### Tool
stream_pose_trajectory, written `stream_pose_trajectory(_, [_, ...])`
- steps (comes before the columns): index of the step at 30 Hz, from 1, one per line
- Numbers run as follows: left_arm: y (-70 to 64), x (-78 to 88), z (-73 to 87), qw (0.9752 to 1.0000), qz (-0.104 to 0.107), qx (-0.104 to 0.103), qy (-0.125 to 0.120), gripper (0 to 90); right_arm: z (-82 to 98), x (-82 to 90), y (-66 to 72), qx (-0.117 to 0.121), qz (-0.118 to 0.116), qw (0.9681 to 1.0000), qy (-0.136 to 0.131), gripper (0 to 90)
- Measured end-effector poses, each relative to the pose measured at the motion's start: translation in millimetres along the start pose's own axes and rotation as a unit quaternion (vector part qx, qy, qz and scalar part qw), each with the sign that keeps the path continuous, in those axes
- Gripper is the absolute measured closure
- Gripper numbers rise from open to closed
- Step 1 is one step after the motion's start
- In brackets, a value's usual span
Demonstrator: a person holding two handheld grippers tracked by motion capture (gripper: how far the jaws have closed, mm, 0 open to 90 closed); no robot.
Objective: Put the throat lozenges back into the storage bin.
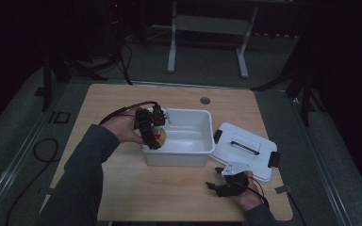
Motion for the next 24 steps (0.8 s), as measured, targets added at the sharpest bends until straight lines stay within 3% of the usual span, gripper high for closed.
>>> stream_pose_trajectory(5, [-0.2, -0.5, -1.4, 1.0, -0.001, 0.001, -0.002, 19.6, 0.0, 0.0, 0.0, 0.0, 0.0, 1.0, 0.0, 29.4])
stream_pose_trajectory(6, [2.0, 0.6, -2.5, 0.9998, -0.007, 0.016, -0.012, 11.9, 0.0, 0.0, 0.0, 0.0, 0.0, 1.0, 0.0, 29.4])
stream_pose_trajectory(9, [2.6, 3.8, -1.2, 0.9995, -0.014, 0.015, -0.022, 14.4, 0.0, 0.0, 0.0, 0.0, 0.0, 1.0, 0.0, 29.2])
stream_pose_trajectory(16, [4.6, 8.7, 7.1, 0.9992, -0.016, 0.016, -0.032, 32.3, 0.0, -0.1, 0.1, 0.001, 0.0, 1.0, 0.0, 29.0])
stream_pose_trajectory(24, [5.1, 11.4, 17.6, 0.9987, -0.028, 0.018, -0.038, 42.6, 0.0, -0.1, 0.1, 0.001, 0.0, 1.0, 0.0, 29.0])
Point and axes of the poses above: each handheld gripper's, and its own axes: x roughly backward along the jaws, z roughly out of its underside, y roughly to its left, the point moved 1 cm from there along -x, roughly forward along the jaws, and after that the axes turned 12 degrees about y, right-handed, at the moved point
